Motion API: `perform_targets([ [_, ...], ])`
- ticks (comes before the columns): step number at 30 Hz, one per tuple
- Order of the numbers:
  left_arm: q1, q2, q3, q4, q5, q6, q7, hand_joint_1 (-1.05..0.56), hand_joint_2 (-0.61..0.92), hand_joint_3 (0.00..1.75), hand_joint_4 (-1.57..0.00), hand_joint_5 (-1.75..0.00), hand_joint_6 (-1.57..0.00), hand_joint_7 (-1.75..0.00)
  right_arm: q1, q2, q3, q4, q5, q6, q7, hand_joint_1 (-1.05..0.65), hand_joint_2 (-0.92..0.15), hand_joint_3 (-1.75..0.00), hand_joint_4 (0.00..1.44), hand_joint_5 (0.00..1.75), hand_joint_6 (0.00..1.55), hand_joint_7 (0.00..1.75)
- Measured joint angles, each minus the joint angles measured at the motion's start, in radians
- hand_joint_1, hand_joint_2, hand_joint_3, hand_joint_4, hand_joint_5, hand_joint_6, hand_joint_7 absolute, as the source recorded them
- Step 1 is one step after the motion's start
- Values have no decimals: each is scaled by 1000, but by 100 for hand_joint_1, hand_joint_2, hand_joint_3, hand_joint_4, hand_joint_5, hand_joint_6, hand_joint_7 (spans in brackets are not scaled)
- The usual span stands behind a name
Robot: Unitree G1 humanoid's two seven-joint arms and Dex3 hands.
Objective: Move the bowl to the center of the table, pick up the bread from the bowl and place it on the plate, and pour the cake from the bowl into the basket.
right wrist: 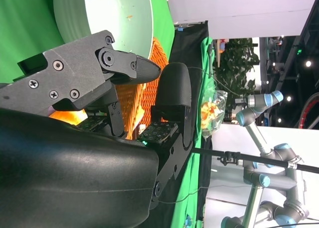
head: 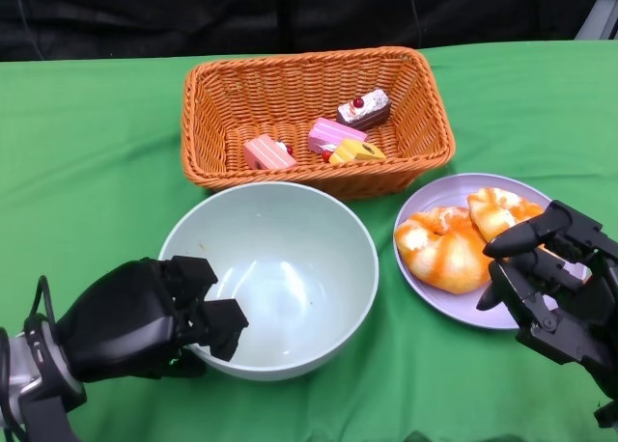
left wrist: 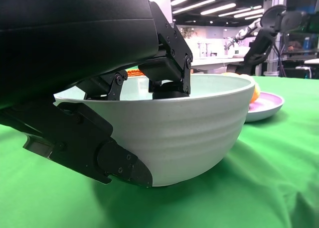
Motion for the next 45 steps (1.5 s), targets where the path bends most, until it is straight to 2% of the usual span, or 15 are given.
perform_targets([
  [1, -6, 1, -6, 2, -19, -22, -16, -22, 88, 8, -78, -151, -91, -81, 0, 0, 0, 0, 0, -1, 0, -15, -71, -70, 66, 156, 66, 118],
  [2, -15, 4, -9, 8, -50, -52, -54, -31, 90, 5, -75, -107, -87, -52, 0, 0, 0, 0, 0, -2, 1, -15, -71, -70, 66, 156, 66, 119],
  [3, -26, 11, -10, 16, -83, -87, -110, -34, 91, 3, -78, -84, -91, -33, 0, 0, 0, 0, 1, -2, 2, -15, -71, -70, 66, 156, 66, 119],
  [4, -38, 18, -10, 32, -115, -119, -167, -52, 91, 3, -53, -46, -66, -14, 0, 0, 0, 0, 1, -2, 3, -15, -71, -70, 66, 156, 66, 119],
  [5, -53, 23, -9, 57, -160, -153, -250, -60, 92, 2, -45, -29, -56, -7, 0, 0, 1, 0, 0, -2, 3, -15, -71, -70, 66, 156, 66, 119],
  [10, -140, 0, 56, 330, -346, -370, -632, -99, 92, 8, -13, -1, -21, 0, -1, 0, 2, 1, 0, -2, 4, -13, -72, -68, 66, 155, 66, 118],
  [15, -251, -53, 350, 712, -345, -444, -984, -105, 92, 21, 0, 0, -6, 0, -2, 1, 10, 2, -4, -2, 4, -14, -72, -68, 68, 155, 67, 118],
  [22, -320, -58, 875, 992, -465, -365, -1560, -105, 92, 30, -11, -5, -14, -3, -2, 1, 16, 3, -6, -2, 4, -15, -72, -68, 67, 156, 66, 119],
  [28, -322, -58, 1369, 1092, -723, -119, -2062, -79, 92, 21, -35, -15, -36, -6, -2, 1, 15, 3, -5, -2, 4, -12, -73, -68, 68, 153, 67, 118],
  [31, -318, -58, 1592, 1104, -898, -2, -2250, -53, 92, 14, -57, -24, -52, -9, -2, 1, 15, 3, -3, -2, 8, -11, -73, -67, 67, 153, 68, 117],
  [37, -257, -87, 1676, 1105, -1032, -28, -2287, -38, 92, 8, -77, -34, -68, -12, -1, 0, 14, 3, -2, -2, 13, -12, -73, -66, 67, 153, 68, 117],
  [38, -249, -94, 1678, 1105, -1044, -44, -2284, -29, 92, 16, -79, -69, -82, -21, -1, 0, 14, 3, -1, -2, 16, -11, -73, -66, 67, 153, 68, 117],
  [40, -235, -114, 1697, 1105, -1076, -107, -2261, -23, 92, 24, -73, -106, -89, -36, -1, -2, 14, 4, 5, -3, 26, -11, -74, -66, 67, 152, 67, 116],
  [41, -231, -124, 1708, 1105, -1089, -127, -2248, -18, 92, 36, -71, -126, -84, -66, -1, -2, 14, 4, 8, -3, 32, -11, -74, -66, 67, 152, 68, 116],
  [45, -223, -137, 1715, 1105, -1118, -135, -2238, -7, 91, 59, -69, -154, -70, -120, -1, -10, 11, 4, 15, -3, 43, -11, -74, -66, 67, 153, 68, 116],
])
